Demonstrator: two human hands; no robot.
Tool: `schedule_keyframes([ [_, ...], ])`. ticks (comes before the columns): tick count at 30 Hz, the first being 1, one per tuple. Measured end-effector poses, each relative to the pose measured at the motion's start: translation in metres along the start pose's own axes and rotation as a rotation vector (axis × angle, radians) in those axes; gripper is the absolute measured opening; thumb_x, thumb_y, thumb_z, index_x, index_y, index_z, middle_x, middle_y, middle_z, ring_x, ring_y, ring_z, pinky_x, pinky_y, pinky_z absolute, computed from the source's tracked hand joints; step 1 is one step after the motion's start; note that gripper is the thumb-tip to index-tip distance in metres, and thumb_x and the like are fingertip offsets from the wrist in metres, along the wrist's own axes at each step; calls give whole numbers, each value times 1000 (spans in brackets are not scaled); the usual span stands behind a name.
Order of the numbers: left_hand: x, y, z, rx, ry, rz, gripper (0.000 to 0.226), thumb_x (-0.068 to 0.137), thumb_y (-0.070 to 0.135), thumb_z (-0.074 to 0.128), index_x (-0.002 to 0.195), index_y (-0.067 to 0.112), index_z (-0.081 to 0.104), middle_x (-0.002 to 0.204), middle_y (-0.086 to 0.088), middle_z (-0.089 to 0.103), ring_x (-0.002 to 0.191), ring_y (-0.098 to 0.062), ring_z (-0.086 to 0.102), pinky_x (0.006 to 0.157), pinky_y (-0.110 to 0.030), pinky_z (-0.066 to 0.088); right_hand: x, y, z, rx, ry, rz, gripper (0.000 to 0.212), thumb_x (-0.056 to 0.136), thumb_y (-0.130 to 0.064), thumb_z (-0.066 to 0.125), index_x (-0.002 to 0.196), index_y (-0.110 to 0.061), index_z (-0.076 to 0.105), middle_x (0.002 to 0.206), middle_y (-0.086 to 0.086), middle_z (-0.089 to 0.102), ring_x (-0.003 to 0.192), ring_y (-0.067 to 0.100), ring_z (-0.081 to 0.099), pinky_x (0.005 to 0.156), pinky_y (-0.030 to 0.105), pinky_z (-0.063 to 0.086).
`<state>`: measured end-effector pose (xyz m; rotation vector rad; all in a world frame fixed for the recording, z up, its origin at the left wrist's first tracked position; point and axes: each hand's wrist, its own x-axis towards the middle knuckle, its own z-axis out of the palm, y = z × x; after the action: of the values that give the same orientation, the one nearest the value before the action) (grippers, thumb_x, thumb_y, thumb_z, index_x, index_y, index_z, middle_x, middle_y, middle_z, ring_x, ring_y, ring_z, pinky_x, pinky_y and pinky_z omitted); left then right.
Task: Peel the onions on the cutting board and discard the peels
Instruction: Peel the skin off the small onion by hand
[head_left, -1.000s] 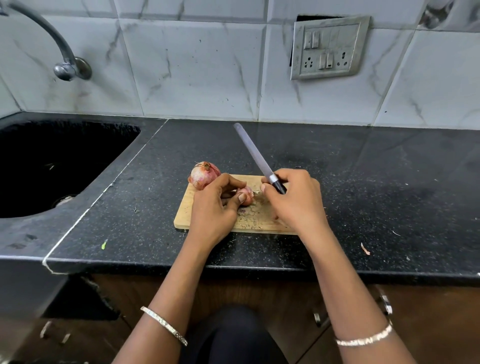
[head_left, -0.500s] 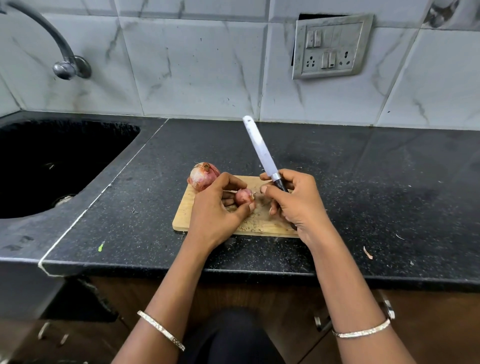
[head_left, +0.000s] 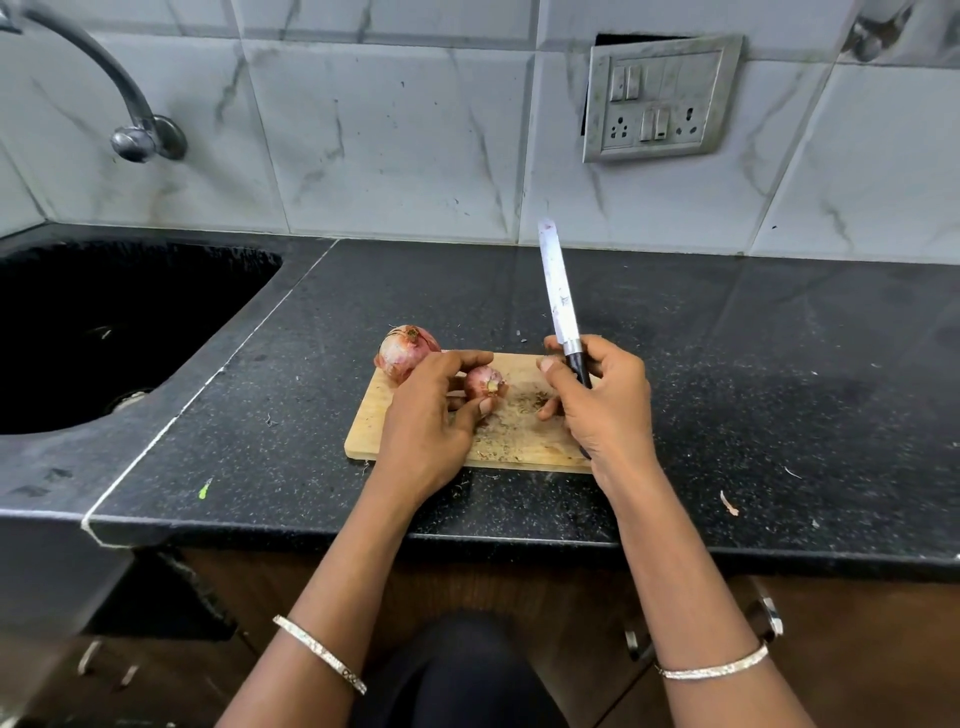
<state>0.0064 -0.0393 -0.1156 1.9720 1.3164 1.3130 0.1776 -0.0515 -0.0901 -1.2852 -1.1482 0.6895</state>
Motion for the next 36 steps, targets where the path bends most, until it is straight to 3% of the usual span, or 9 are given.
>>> schedule_keyframes([
  [4,-2,0,0,-8,11,9,39,89,18,77,125,23,63,118,10,61,102,-2,61,88,-27,57,0,-1,-9,-53,-28,-69,13,96,-33,67,105,-24,70,83,7,71,51,17,66,47,33,53],
  [7,-2,4,0,-60,10,-15,39,85,15,81,118,21,61,118,8,61,100,-2,62,80,-22,58,4,-4,-25,-371,42,-177,27,98,-51,54,117,-36,66,87,-8,74,74,21,72,75,47,59],
  [12,-3,9,-3,-141,13,-32,41,79,6,85,109,18,59,113,8,64,97,2,65,74,-16,58,8,-11,-52,-907,91,-117,33,97,-33,61,130,-38,62,115,-3,73,105,32,66,81,41,52],
  [21,-5,11,-2,-169,14,-7,40,79,-5,81,107,14,59,109,4,66,98,10,62,74,-6,52,1,-2,-51,-1039,118,-3,29,96,-24,62,124,-27,70,114,4,71,105,33,64,84,40,50],
  [24,-3,7,-2,-143,13,-8,41,80,-2,82,112,15,62,116,3,63,105,-2,63,76,-11,55,-1,-3,-44,-1145,181,-151,24,95,-27,65,117,-26,73,110,1,70,105,27,61,91,43,41],
  [26,-3,5,-1,-100,17,8,44,80,1,82,116,17,64,120,2,60,107,-6,62,78,-10,55,-4,-9,-35,-976,130,-285,20,94,-28,67,111,-25,76,110,-3,71,101,17,64,89,33,42],
  [29,-2,6,-2,-24,42,58,42,79,2,83,115,16,65,118,0,59,103,-4,60,79,-1,46,-8,-16,-13,-475,-209,-239,18,87,-31,78,103,-24,80,99,-14,75,81,-1,68,74,12,50],
  [32,-2,6,-3,2,68,89,39,79,5,82,112,17,65,113,-1,61,101,-7,61,83,-3,44,-10,-10,4,-262,-311,-214,18,83,-25,83,101,-22,81,90,-11,78,81,5,72,78,31,59],
  [36,-2,5,-3,-36,73,61,43,76,4,86,110,16,64,112,-3,62,100,-7,61,80,-1,44,-6,0,8,-112,-225,-196,11,80,-17,85,91,-16,83,82,-7,78,80,9,74,79,34,60],
])
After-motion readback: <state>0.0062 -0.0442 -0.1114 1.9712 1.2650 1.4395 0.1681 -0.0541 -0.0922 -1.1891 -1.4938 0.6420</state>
